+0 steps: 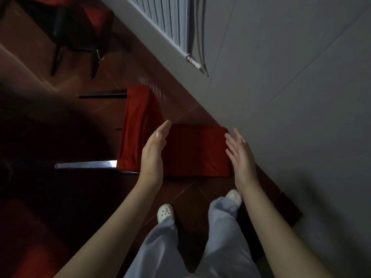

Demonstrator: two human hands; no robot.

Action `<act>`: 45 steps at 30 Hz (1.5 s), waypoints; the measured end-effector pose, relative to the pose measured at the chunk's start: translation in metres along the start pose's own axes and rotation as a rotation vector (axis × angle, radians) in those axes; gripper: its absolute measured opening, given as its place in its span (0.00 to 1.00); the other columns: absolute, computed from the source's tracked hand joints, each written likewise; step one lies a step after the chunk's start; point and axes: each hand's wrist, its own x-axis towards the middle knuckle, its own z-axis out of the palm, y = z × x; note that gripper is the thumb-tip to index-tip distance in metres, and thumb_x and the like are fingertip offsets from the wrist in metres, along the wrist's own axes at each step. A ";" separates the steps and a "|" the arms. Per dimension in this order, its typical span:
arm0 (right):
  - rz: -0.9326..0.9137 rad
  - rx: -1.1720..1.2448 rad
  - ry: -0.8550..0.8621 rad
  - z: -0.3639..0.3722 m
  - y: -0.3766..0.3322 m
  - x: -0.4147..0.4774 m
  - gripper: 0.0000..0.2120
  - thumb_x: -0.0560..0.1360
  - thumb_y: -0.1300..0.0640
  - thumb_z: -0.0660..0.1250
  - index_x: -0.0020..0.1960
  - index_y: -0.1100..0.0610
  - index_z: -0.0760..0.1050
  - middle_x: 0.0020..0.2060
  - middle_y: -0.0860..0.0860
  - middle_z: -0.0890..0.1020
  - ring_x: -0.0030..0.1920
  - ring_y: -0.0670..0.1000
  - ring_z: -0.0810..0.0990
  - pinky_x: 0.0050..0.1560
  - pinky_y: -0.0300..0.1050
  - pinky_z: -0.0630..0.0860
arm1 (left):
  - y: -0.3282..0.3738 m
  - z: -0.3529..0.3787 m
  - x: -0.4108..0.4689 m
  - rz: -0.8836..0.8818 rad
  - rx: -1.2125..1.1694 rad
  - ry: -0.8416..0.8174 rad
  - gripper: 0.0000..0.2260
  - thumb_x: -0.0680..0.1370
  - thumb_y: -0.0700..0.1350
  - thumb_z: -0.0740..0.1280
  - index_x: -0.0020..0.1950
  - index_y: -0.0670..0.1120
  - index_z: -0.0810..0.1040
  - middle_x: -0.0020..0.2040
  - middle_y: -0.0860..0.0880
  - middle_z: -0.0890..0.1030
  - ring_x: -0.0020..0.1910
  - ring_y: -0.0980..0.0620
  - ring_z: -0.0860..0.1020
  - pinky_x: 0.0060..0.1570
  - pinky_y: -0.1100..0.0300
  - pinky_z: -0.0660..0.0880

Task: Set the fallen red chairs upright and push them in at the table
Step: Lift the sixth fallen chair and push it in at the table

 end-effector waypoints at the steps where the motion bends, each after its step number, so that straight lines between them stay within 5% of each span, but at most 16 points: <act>1: 0.020 -0.005 -0.013 -0.007 0.002 0.008 0.30 0.75 0.34 0.53 0.75 0.44 0.62 0.69 0.44 0.73 0.68 0.39 0.71 0.68 0.42 0.66 | -0.003 0.006 0.002 -0.016 0.005 0.014 0.14 0.83 0.54 0.57 0.67 0.60 0.74 0.67 0.62 0.74 0.66 0.66 0.70 0.69 0.59 0.66; 8: 0.112 -0.114 -0.181 -0.068 0.011 0.113 0.22 0.82 0.42 0.52 0.74 0.46 0.62 0.67 0.44 0.73 0.68 0.41 0.71 0.71 0.45 0.65 | -0.021 0.092 0.045 0.010 -0.020 0.205 0.24 0.80 0.56 0.53 0.71 0.46 0.71 0.68 0.53 0.75 0.67 0.60 0.71 0.68 0.58 0.67; 12: 0.117 -0.176 -0.278 -0.096 0.025 0.173 0.21 0.84 0.48 0.50 0.76 0.50 0.62 0.70 0.49 0.72 0.70 0.45 0.70 0.71 0.45 0.65 | -0.046 0.144 0.072 -0.006 -0.016 0.349 0.26 0.80 0.60 0.53 0.72 0.47 0.71 0.68 0.54 0.74 0.68 0.61 0.71 0.67 0.61 0.67; 18: 0.211 -0.225 -0.331 -0.126 0.074 0.238 0.21 0.82 0.44 0.54 0.73 0.45 0.64 0.70 0.47 0.72 0.70 0.44 0.69 0.68 0.38 0.66 | -0.108 0.197 0.107 -0.101 -0.026 0.454 0.22 0.82 0.55 0.53 0.71 0.48 0.71 0.68 0.55 0.74 0.68 0.62 0.70 0.66 0.68 0.67; 24: 0.324 -0.310 -0.329 -0.134 0.185 0.293 0.18 0.77 0.37 0.59 0.65 0.36 0.68 0.64 0.40 0.75 0.63 0.33 0.72 0.59 0.31 0.68 | -0.235 0.217 0.159 -0.249 -0.022 0.447 0.15 0.84 0.49 0.56 0.70 0.53 0.71 0.68 0.57 0.74 0.68 0.64 0.69 0.64 0.71 0.66; 29: 0.383 -0.337 -0.238 -0.148 0.308 0.346 0.19 0.80 0.44 0.59 0.71 0.41 0.66 0.68 0.43 0.73 0.60 0.29 0.72 0.51 0.21 0.69 | -0.363 0.238 0.214 -0.290 -0.023 0.410 0.16 0.82 0.52 0.58 0.70 0.56 0.70 0.69 0.61 0.72 0.69 0.67 0.66 0.67 0.69 0.64; 31: 0.408 -0.333 -0.213 -0.150 0.354 0.369 0.21 0.81 0.45 0.60 0.73 0.43 0.65 0.70 0.43 0.71 0.60 0.30 0.71 0.52 0.24 0.68 | -0.411 0.245 0.237 -0.299 -0.002 0.413 0.17 0.81 0.54 0.58 0.70 0.57 0.70 0.69 0.62 0.71 0.70 0.68 0.64 0.67 0.70 0.63; 34: 0.411 -0.358 -0.142 -0.156 0.421 0.403 0.24 0.81 0.45 0.60 0.75 0.43 0.62 0.72 0.43 0.69 0.64 0.35 0.70 0.54 0.28 0.65 | -0.482 0.257 0.266 -0.327 0.067 0.383 0.18 0.81 0.55 0.58 0.72 0.59 0.68 0.74 0.58 0.65 0.74 0.63 0.60 0.74 0.56 0.59; 37: 0.421 -0.400 -0.080 -0.161 0.475 0.430 0.27 0.80 0.45 0.61 0.77 0.43 0.58 0.74 0.44 0.65 0.71 0.45 0.66 0.66 0.42 0.65 | -0.537 0.264 0.281 -0.363 0.187 0.326 0.20 0.81 0.57 0.57 0.74 0.60 0.64 0.77 0.58 0.58 0.76 0.60 0.53 0.75 0.47 0.54; 45: 0.483 -0.698 0.000 -0.188 0.605 0.460 0.33 0.80 0.46 0.61 0.79 0.47 0.49 0.76 0.52 0.62 0.72 0.57 0.65 0.68 0.54 0.66 | -0.655 0.276 0.286 -0.472 0.321 0.209 0.22 0.81 0.60 0.56 0.76 0.63 0.58 0.78 0.60 0.51 0.77 0.58 0.47 0.75 0.46 0.50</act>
